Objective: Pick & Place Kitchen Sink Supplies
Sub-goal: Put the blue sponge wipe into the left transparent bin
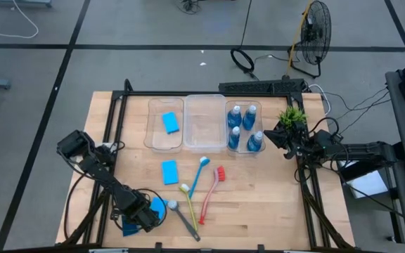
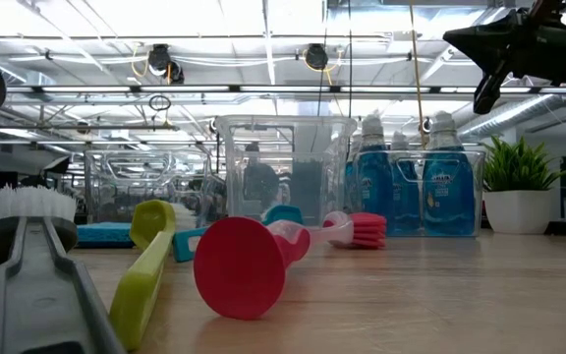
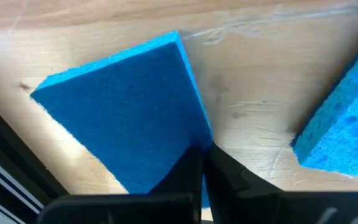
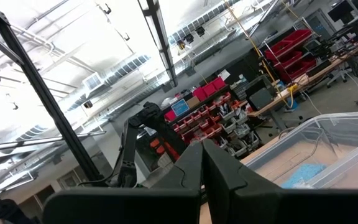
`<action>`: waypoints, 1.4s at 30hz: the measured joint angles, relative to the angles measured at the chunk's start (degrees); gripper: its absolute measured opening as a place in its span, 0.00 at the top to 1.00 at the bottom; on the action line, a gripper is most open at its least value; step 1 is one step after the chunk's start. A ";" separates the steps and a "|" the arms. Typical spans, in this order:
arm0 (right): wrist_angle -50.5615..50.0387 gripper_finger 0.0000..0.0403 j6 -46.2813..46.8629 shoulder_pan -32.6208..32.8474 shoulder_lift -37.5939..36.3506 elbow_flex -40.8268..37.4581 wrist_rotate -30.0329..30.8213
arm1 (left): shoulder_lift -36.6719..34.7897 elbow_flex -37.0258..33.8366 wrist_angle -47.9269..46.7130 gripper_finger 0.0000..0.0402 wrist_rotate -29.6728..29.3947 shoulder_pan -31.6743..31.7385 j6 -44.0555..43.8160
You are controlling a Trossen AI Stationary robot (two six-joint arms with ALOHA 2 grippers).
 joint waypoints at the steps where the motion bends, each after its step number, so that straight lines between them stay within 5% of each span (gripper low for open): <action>1: 0.00 1.00 0.00 -0.02 0.00 0.00 0.00 | -0.19 -0.03 -0.07 0.99 -0.04 0.00 0.16; 10: -0.02 1.00 0.02 -0.02 0.00 0.00 0.00 | -5.10 -0.43 -5.06 0.99 -6.08 -0.48 -0.05; 24: -0.02 1.00 0.04 -0.02 0.00 0.00 0.02 | -21.70 -0.22 -18.97 1.00 -32.94 -3.49 -4.14; 29: -0.02 1.00 0.04 -0.02 -0.02 0.00 0.01 | -25.09 -0.20 -18.21 1.00 -52.00 -5.19 6.44; 33: -0.02 1.00 0.04 -0.02 0.00 0.00 0.02 | -26.38 -0.12 -10.87 1.00 -64.61 -6.67 24.28; 42: -0.02 1.00 -0.04 -0.02 -0.02 0.00 0.02 | -26.52 -0.11 2.21 1.00 -73.15 -8.38 43.75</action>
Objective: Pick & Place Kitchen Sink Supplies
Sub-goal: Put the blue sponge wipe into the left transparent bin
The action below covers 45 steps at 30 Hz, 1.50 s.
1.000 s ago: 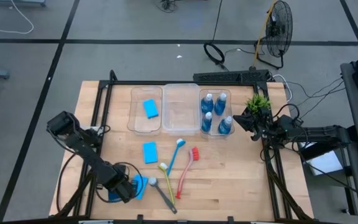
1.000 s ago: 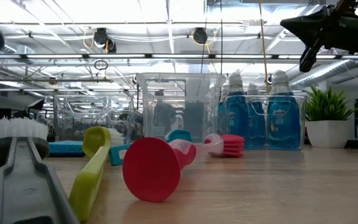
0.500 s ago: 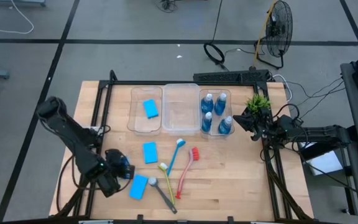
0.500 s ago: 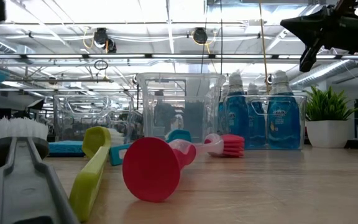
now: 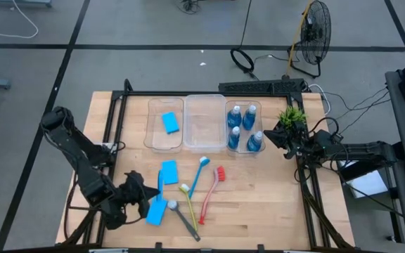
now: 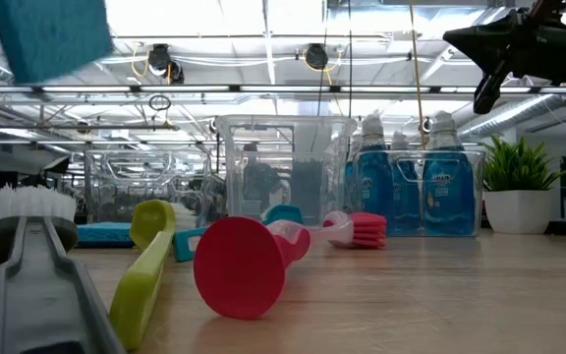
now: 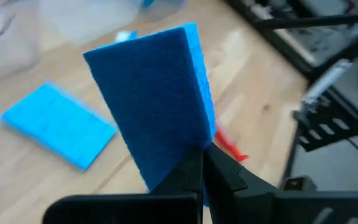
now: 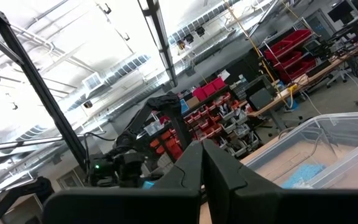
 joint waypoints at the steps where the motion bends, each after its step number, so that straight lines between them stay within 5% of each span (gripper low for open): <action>1: 0.00 1.00 0.04 0.00 0.01 0.00 0.00 | 0.00 0.01 2.14 1.00 -1.07 -0.30 2.49; 5: -0.01 1.00 -0.05 0.00 0.00 0.00 0.00 | 0.00 0.02 7.95 1.00 -6.12 -1.04 9.84; 11: -0.02 1.00 0.01 0.00 0.00 0.00 0.00 | -0.02 0.04 6.81 1.00 -7.10 -1.00 7.58; 15: -0.02 1.00 0.04 0.00 0.01 0.00 0.00 | -0.02 0.07 0.52 1.00 -1.04 0.62 -1.08; 20: -0.03 1.00 -0.04 0.00 0.00 0.00 0.00 | -0.02 0.07 -10.82 1.00 17.15 5.97 -14.00; 24: -0.17 1.00 -2.28 0.00 0.02 0.00 -0.48 | -0.02 0.07 -14.24 1.00 26.14 10.39 -15.59; 35: -5.73 1.00 -12.89 0.00 0.00 0.01 -4.89 | -0.02 4.57 -17.49 1.00 31.62 20.25 -6.81; 45: -14.37 1.00 -12.79 0.00 0.04 0.03 -4.84 | -0.02 19.55 -39.94 1.00 32.10 32.39 0.20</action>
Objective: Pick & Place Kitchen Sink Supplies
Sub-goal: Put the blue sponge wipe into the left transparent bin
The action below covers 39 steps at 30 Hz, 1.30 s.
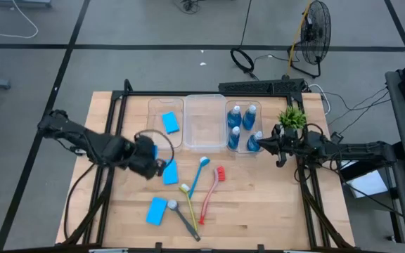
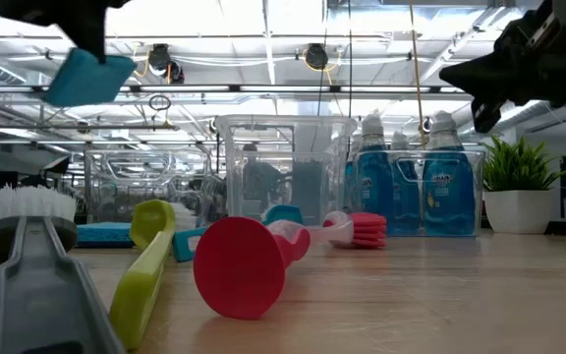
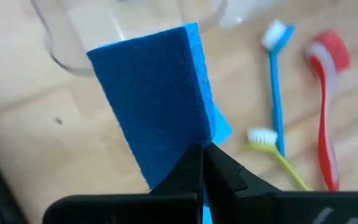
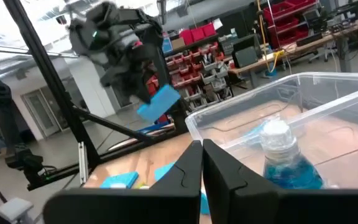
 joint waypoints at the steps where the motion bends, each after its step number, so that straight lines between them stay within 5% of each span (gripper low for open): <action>1: -0.01 1.00 -0.46 0.00 0.00 0.01 0.03 | 0.00 1.15 -1.25 1.00 -0.01 1.76 1.34; 19: -0.18 1.00 -2.24 0.02 -0.03 1.98 -1.28 | 1.51 5.31 5.67 1.00 1.08 37.11 37.82; 29: -0.69 1.00 -2.19 0.02 -0.02 2.23 -1.21 | 8.33 5.31 11.29 1.00 5.73 45.87 43.66; 39: -0.69 1.00 0.65 0.02 -0.02 2.31 -1.17 | 16.43 5.31 11.49 1.00 10.67 47.94 44.18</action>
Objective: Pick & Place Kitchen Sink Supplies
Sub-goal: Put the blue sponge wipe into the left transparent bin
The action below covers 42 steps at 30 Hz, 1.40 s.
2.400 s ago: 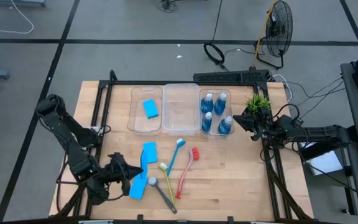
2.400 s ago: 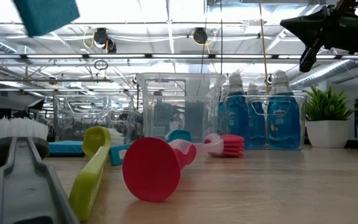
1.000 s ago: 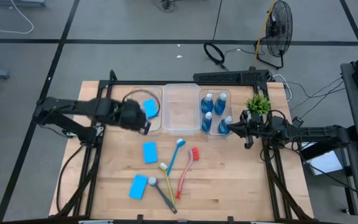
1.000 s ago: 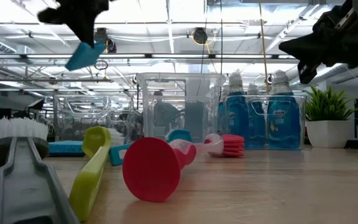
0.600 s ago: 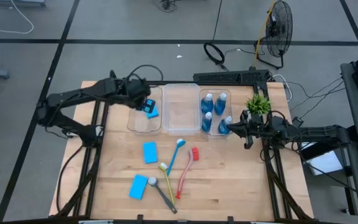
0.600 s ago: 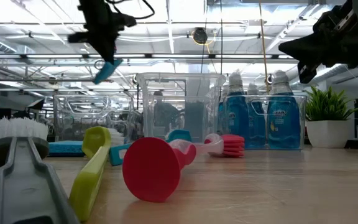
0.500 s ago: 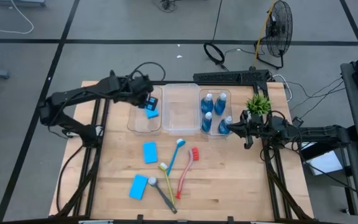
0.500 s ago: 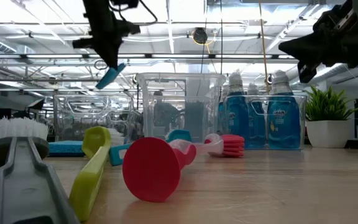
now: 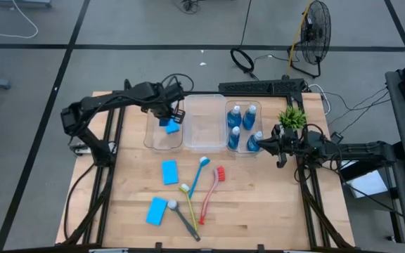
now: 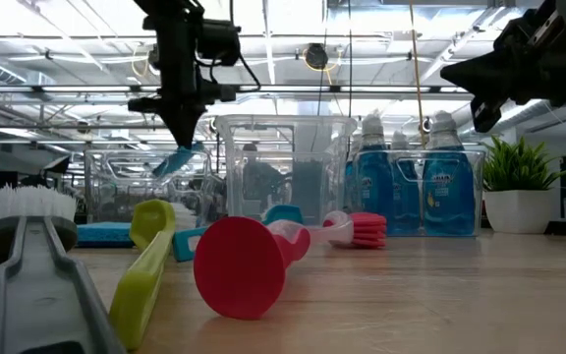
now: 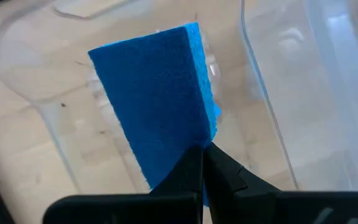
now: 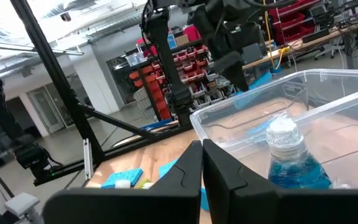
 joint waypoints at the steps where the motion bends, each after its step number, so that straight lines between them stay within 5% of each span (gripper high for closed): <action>1: -0.02 1.00 0.18 0.00 0.00 0.03 0.00 | 0.65 0.00 -0.33 1.00 0.39 0.00 0.00; 8: -0.02 1.00 0.19 0.00 0.00 0.08 0.00 | 3.35 -0.18 -4.68 1.00 1.35 0.00 -0.57; 19: -0.02 1.00 0.05 0.00 0.00 0.11 0.00 | 3.38 -7.77 3.30 1.00 6.00 0.62 -3.67; 34: 0.00 1.00 0.20 -0.01 0.00 0.17 0.00 | 3.57 -7.78 4.62 0.97 2.97 0.76 -5.37; 42: 0.00 1.00 0.22 0.00 0.00 0.17 0.00 | 3.57 -7.78 4.64 0.83 2.91 0.79 -5.79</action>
